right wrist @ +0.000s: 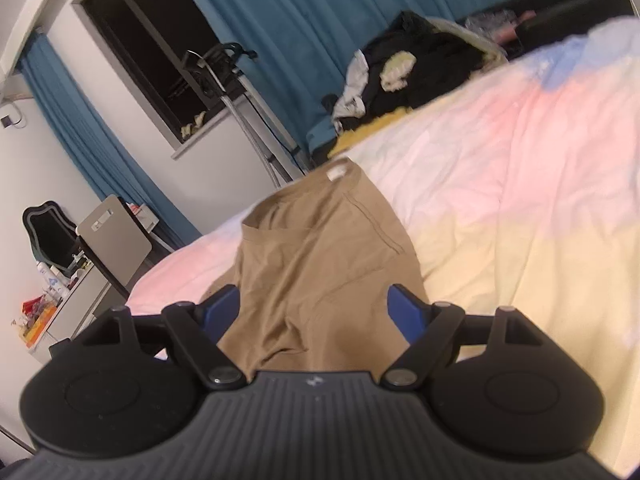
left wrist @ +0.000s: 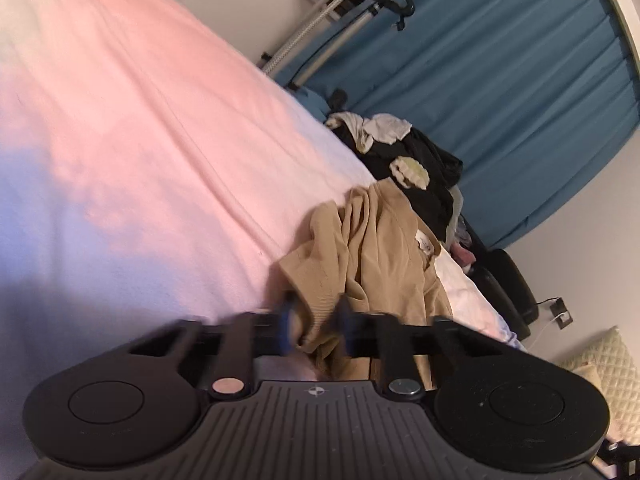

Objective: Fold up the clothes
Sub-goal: 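Lower the T-shirt onto the bed with both grippers and release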

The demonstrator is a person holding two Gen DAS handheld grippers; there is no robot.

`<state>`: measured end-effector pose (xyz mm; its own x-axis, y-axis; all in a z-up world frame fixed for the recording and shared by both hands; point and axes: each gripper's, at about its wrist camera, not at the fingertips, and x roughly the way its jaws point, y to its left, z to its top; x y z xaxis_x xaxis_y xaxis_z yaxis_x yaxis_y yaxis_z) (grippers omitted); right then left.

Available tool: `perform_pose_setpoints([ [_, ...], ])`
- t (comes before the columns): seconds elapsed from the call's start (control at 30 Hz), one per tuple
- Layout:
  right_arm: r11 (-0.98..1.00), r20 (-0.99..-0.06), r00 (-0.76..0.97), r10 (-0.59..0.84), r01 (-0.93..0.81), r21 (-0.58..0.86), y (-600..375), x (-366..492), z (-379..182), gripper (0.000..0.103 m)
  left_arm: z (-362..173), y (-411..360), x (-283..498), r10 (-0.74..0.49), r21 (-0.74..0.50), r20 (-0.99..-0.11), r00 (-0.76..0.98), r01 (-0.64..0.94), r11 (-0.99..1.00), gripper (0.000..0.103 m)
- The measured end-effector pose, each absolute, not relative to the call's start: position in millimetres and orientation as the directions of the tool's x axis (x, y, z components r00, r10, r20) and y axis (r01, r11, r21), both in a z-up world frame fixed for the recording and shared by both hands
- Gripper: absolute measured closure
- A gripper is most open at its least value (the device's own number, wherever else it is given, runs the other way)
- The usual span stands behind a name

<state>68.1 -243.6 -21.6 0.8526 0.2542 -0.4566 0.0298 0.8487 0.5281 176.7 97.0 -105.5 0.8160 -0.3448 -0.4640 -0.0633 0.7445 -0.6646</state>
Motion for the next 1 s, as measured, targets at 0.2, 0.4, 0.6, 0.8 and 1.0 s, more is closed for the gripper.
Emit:
perform_pose_setpoints([
  [0.2,0.818,-0.488,0.834,0.257,0.081,0.569,-253.0,79.2,-35.5,0.022,-73.0,120.1,172.7,-0.214,-0.656,-0.389,0.896,-0.106,0.747,0.097],
  [0.4,0.826,-0.498,0.834,0.237,0.097,0.555,-255.8,84.9,-40.5,0.023,-18.9,153.8,194.3,-0.066,-0.565,-0.376,0.924,-0.172,0.807,0.098],
  [0.6,0.832,-0.508,0.838,0.199,0.129,0.539,-263.0,94.0,-46.3,0.023,-10.4,181.0,212.2,0.071,-0.448,-0.451,0.89,-0.294,0.844,0.098],
  [0.8,0.843,-0.532,0.824,0.197,0.135,0.52,-263.4,109.2,-57.7,0.023,-64.3,187.4,208.8,0.077,-0.361,-0.56,0.825,-0.327,0.874,0.098],
  [1.0,0.848,-0.568,0.794,0.215,0.137,0.512,-257.6,116.1,-69.3,0.023,-68.2,183.0,194.7,-0.001,-0.381,-0.558,0.83,-0.255,0.889,0.098],
])
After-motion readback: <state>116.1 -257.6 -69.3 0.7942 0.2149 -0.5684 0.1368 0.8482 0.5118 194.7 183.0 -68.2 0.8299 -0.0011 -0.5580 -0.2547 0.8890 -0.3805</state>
